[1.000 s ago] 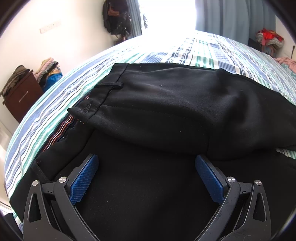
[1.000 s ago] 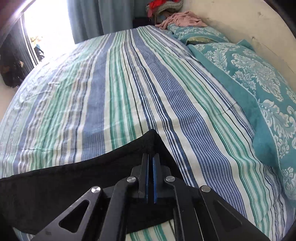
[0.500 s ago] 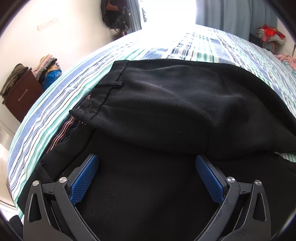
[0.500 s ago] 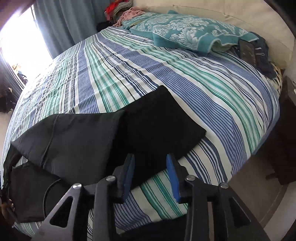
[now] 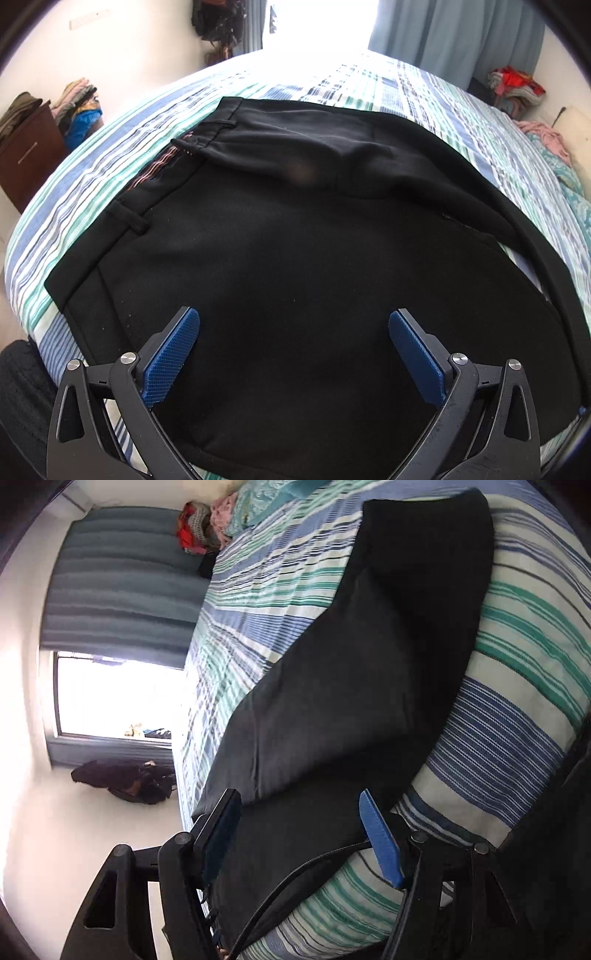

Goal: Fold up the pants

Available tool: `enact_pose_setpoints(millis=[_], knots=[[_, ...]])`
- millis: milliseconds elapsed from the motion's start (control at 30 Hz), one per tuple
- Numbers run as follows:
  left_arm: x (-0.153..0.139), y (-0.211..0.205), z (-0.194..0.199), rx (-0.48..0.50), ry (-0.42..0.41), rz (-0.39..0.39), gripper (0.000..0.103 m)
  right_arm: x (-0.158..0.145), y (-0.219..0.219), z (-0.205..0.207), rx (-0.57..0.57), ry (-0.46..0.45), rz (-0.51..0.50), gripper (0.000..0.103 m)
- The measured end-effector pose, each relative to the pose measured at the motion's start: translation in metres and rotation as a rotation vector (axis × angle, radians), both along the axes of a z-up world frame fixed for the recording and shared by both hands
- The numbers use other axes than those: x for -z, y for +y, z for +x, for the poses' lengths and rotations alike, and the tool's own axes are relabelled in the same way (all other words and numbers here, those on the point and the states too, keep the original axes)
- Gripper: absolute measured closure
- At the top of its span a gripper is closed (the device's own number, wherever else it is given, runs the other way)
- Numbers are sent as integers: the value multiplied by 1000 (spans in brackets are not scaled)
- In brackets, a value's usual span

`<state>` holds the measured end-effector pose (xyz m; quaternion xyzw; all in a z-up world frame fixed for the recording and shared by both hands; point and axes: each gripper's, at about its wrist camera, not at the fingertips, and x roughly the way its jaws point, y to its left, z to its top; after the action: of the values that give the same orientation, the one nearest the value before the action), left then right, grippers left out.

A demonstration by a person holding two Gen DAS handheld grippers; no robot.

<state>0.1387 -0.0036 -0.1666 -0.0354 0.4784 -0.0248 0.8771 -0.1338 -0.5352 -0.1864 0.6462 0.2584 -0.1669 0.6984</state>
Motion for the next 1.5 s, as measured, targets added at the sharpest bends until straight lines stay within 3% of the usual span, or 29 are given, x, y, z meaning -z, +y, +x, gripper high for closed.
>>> enact_pose_setpoints(millis=[200, 300, 367, 400, 433, 567, 633, 767, 900, 1100, 1133, 1167, 1200, 1233, 1333, 1400, 1500], knots=[[-6, 6, -8, 19, 2, -3, 1, 1, -7, 11, 106, -27, -6, 36], [0, 3, -7, 18, 25, -14, 1, 8, -14, 19, 140, 56, -8, 40], [2, -7, -6, 46, 46, 14, 1, 12, -23, 18, 197, 97, -19, 61], [1, -10, -5, 68, 54, 15, 1, 9, -26, 19, 202, 146, -53, 93], [-3, -14, -2, 92, 65, 4, 1, 4, -28, 23, 191, 178, -91, 98], [-30, -19, 31, 112, 77, -102, 1, -59, -28, 32, 77, 117, -279, 99], [-41, -21, 64, 89, 116, -209, 1, -99, -23, 34, 14, 74, -382, 99], [-49, -36, 133, 47, 209, -405, 1, -161, -15, 35, -62, -58, -455, 99], [-48, -55, 182, -13, 234, -432, 1, -203, 0, 29, -127, -154, -510, 99], [-33, -68, 215, -64, 301, -432, 2, -240, 25, -6, -228, -247, -561, 99], [-31, -68, 216, -66, 308, -431, 11, -243, 26, -12, -241, -257, -559, 99], [-29, -68, 216, -62, 319, -432, 40, -245, 27, -19, -254, -270, -552, 99], [-26, -69, 216, -48, 341, -441, 62, -246, 27, -24, -263, -276, -545, 99], [-22, -69, 216, -31, 375, -445, 97, -245, 25, -28, -270, -273, -543, 99], [-42, -58, 204, -14, 313, -453, 99, -227, 7, -28, -275, -207, -543, 99], [-74, -50, 190, 19, 217, -464, 99, -205, -16, -18, -252, -165, -494, 99], [-134, -23, 152, 58, 28, -499, 98, -197, -46, 6, -234, -157, -507, 99]])
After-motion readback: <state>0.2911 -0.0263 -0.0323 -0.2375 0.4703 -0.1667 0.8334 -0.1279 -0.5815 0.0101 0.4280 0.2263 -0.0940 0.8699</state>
